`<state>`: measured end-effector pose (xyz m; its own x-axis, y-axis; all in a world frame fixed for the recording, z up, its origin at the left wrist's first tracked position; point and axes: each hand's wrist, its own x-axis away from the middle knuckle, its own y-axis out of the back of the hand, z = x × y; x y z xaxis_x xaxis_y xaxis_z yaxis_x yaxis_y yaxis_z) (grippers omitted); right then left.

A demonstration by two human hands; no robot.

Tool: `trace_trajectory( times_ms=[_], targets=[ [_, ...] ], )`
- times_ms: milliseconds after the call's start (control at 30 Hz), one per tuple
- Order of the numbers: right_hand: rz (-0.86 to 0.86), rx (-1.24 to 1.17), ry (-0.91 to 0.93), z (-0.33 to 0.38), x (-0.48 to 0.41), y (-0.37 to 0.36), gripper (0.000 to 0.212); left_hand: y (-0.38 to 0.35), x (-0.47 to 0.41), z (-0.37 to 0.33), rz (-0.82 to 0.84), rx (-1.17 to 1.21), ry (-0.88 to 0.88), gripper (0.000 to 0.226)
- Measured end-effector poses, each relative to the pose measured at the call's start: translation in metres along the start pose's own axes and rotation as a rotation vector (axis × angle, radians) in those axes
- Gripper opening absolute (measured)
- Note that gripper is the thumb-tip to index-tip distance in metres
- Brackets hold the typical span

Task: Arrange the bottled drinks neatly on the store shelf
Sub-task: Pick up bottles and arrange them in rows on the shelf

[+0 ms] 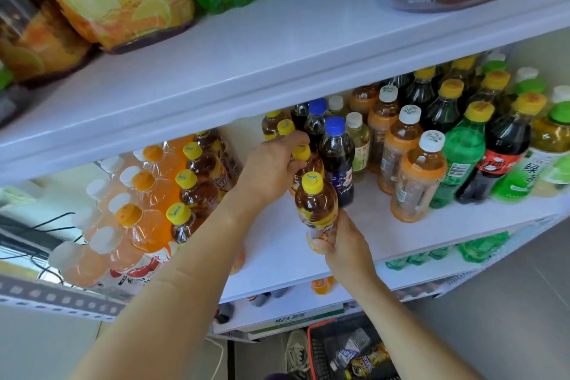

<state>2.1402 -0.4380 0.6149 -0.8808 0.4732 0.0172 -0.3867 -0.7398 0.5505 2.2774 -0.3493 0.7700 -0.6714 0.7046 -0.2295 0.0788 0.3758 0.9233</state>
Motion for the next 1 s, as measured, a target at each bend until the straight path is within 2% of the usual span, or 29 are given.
trace_trajectory(
  times_ms=[200, 300, 400, 500, 600, 700, 867, 1000],
  targets=[
    [0.075, 0.029, -0.022, 0.002, 0.001, 0.003, 0.051, 0.004, 0.012, -0.008, 0.025, 0.065, 0.071, 0.051],
    [0.042, 0.015, 0.023, 0.004, 0.010, 0.011, 0.046, 0.018, 0.038, -0.014, -0.084, 0.104, 0.120, 0.049],
    [-0.080, 0.015, 0.080, 0.008, 0.029, 0.023, 0.050, 0.038, 0.086, -0.007, -0.310, -0.056, 0.128, 0.033],
    [-0.224, -0.039, 0.297, 0.021, 0.051, 0.034, 0.048, 0.058, 0.131, 0.020, -0.426, -0.327, 0.236, 0.029],
    [-0.217, -0.064, 0.424, 0.033, 0.069, 0.037, 0.041, 0.060, 0.154, 0.040, -0.243, -0.526, 0.370, 0.043],
    [-0.141, -0.064, 0.449, 0.043, 0.082, 0.031, 0.037, 0.051, 0.161, 0.044, -0.097, -0.549, 0.349, 0.047],
    [-0.020, -0.124, 0.388, 0.059, 0.095, 0.010, 0.045, 0.053, 0.157, 0.052, -0.137, -0.336, 0.279, 0.025],
    [0.155, -0.252, 0.205, 0.074, 0.097, -0.014, 0.056, 0.049, 0.169, 0.046, -0.155, -0.246, 0.229, 0.024]
  ],
)
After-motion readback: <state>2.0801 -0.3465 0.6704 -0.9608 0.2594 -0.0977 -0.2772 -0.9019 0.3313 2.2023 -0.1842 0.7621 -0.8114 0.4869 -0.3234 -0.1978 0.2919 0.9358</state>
